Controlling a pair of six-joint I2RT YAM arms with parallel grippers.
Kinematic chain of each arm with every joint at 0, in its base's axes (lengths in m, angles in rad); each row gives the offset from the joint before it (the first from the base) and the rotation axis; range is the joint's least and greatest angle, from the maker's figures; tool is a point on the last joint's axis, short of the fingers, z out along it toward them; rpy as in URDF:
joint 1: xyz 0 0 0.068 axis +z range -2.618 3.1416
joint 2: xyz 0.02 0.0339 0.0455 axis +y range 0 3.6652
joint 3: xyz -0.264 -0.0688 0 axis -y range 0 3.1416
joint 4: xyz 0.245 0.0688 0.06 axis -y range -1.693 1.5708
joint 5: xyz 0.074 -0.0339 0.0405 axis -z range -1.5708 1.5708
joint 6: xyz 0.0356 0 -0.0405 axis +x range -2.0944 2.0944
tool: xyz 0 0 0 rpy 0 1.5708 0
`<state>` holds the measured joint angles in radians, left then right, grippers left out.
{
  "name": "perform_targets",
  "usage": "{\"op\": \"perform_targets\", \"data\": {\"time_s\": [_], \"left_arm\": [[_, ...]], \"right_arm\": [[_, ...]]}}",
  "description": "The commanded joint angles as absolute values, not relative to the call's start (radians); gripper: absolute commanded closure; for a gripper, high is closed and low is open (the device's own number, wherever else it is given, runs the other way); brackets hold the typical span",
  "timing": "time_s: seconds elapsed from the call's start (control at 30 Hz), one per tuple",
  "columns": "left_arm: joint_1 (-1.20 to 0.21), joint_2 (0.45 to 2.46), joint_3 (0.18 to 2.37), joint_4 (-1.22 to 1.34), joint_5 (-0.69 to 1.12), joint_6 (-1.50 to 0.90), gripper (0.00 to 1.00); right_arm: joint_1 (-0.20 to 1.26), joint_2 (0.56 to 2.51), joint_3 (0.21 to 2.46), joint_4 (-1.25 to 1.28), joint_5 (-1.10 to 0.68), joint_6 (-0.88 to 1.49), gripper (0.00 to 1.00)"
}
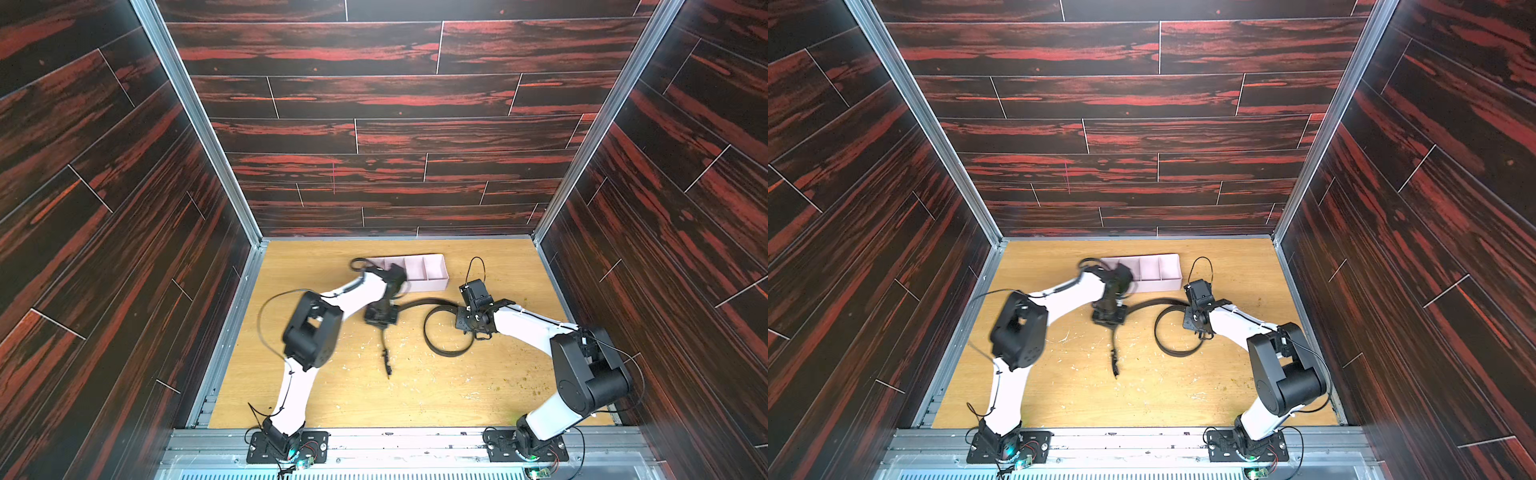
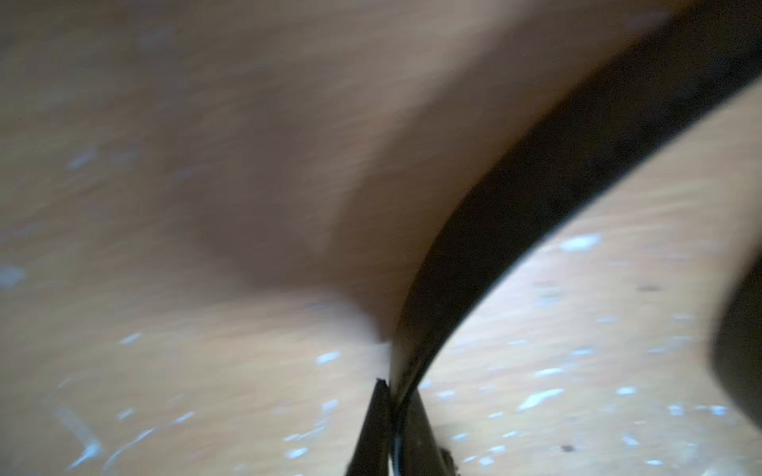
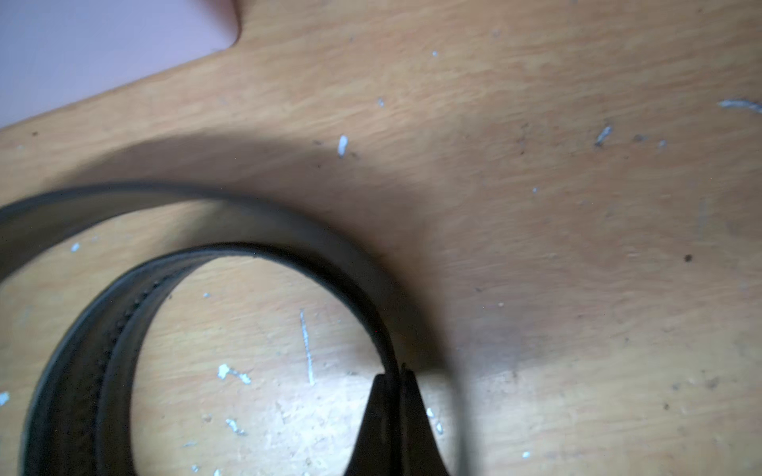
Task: Place the belts into the storage roll
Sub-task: Roll the belt at the center of the board.
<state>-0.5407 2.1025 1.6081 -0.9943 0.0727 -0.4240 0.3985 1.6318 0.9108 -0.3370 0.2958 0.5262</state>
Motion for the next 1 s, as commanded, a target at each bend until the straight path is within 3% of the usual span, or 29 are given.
{"op": "perform_targets", "data": {"time_s": [0.0,0.27,0.47,0.7,0.87,0.97], "left_arm": [[-0.481,1.984,1.522,-1.043,0.033,-0.453,1.0],[-0.374,1.84,1.313,-1.045,0.04,-0.542,1.0],[-0.38,1.759,1.176,-0.901,0.25,-0.697,0.97],[-0.544,1.723,1.135,-0.707,0.319,-0.962,0.96],[-0.642,1.689,0.982,-0.335,0.341,-1.304,0.95],[-0.714,1.729,1.031,-0.343,0.297,-1.379,0.96]], "right_arm": [[0.391,1.661,0.949,-0.367,0.316,0.528,1.0],[0.391,1.718,1.001,-0.361,0.291,0.531,1.0],[0.39,1.745,1.033,-0.355,0.271,0.543,1.0],[0.399,1.749,1.044,-0.362,0.265,0.553,1.0],[0.401,1.753,1.04,-0.357,0.259,0.559,1.0],[0.409,1.758,1.039,-0.351,0.251,0.559,1.0]]}}
